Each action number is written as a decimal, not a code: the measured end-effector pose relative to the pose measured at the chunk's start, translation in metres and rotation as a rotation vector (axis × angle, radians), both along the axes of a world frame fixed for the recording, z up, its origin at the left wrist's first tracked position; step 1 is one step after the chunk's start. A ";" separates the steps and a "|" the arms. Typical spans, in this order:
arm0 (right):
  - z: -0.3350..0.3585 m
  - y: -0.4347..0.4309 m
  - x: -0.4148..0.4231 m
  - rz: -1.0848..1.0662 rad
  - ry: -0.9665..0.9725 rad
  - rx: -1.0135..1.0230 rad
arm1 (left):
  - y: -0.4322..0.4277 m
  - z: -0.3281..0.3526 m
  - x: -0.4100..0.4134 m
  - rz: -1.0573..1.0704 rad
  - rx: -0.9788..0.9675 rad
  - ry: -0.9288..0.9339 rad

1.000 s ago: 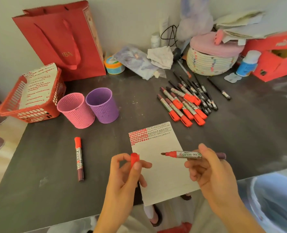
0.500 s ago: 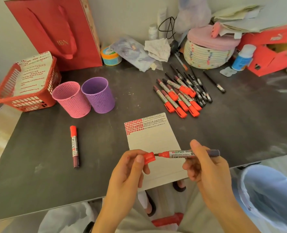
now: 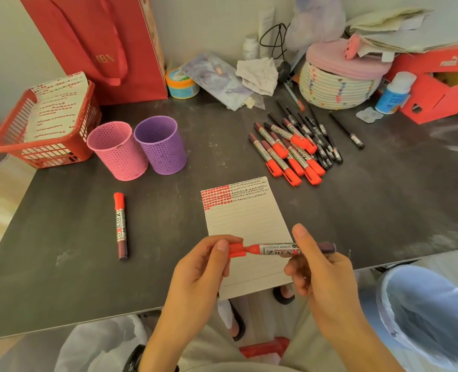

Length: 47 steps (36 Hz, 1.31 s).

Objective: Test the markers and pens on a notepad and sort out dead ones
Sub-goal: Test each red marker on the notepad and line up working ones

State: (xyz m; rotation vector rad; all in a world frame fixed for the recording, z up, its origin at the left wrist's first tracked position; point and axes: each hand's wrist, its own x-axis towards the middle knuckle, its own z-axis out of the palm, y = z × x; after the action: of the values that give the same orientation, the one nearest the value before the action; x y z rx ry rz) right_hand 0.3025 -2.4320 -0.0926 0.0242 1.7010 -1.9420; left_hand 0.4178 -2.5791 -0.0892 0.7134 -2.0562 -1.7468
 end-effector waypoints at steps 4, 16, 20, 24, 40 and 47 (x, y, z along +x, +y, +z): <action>0.000 -0.003 0.007 0.054 -0.020 0.021 | 0.005 0.002 -0.004 -0.018 -0.004 -0.010; -0.001 0.001 0.005 0.148 0.119 -0.055 | 0.000 0.006 -0.006 -0.028 0.018 0.039; -0.001 0.007 0.006 0.155 0.360 -0.026 | -0.002 0.006 -0.003 -0.035 0.045 0.048; -0.001 0.010 0.006 0.304 0.491 0.093 | -0.005 0.008 -0.002 -0.039 0.055 0.040; -0.009 -0.003 0.028 0.390 0.413 0.196 | -0.019 0.012 0.002 -0.094 -0.041 -0.010; -0.013 -0.004 0.030 0.303 0.230 0.111 | -0.028 0.008 0.001 0.023 -0.146 0.008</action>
State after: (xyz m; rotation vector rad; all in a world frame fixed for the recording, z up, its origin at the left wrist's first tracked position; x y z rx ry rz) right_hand 0.3329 -2.4363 -0.1052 -0.4075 1.8350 -1.6752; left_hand 0.4190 -2.6073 -0.0813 0.6817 -2.1355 -1.5655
